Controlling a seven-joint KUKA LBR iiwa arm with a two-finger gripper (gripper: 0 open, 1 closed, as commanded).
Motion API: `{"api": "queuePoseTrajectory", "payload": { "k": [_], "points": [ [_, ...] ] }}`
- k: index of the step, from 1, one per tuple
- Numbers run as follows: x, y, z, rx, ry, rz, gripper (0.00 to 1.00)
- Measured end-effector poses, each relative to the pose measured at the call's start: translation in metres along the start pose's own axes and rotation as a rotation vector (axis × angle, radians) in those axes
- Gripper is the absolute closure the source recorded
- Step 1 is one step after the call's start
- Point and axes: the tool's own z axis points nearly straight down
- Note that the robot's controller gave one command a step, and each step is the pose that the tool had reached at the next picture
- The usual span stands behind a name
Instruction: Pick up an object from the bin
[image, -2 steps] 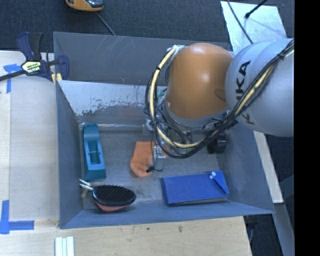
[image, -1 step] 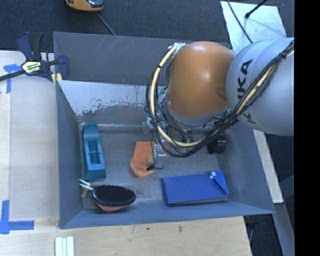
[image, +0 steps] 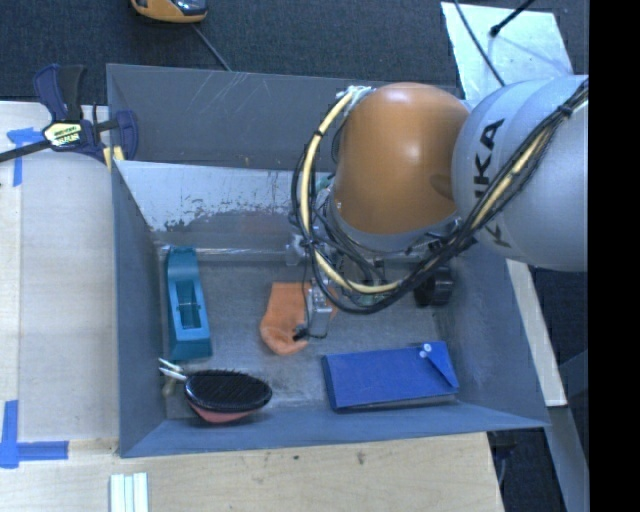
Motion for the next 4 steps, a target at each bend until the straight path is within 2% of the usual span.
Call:
{"api": "queuePoseTrajectory", "payload": {
  "k": [1, 2, 3, 4],
  "points": [
    [0.003, -0.001, 0.042, 0.002, 0.005, -0.047, 0.0],
    [-0.03, 0.0, 0.051, 0.0, -0.001, -0.112, 0.0],
    [-0.042, -0.012, 0.097, 0.001, -0.006, -0.24, 0.0],
    [-0.009, -0.02, 0.142, 0.0, 0.001, -0.354, 1.0]
  ]
}}
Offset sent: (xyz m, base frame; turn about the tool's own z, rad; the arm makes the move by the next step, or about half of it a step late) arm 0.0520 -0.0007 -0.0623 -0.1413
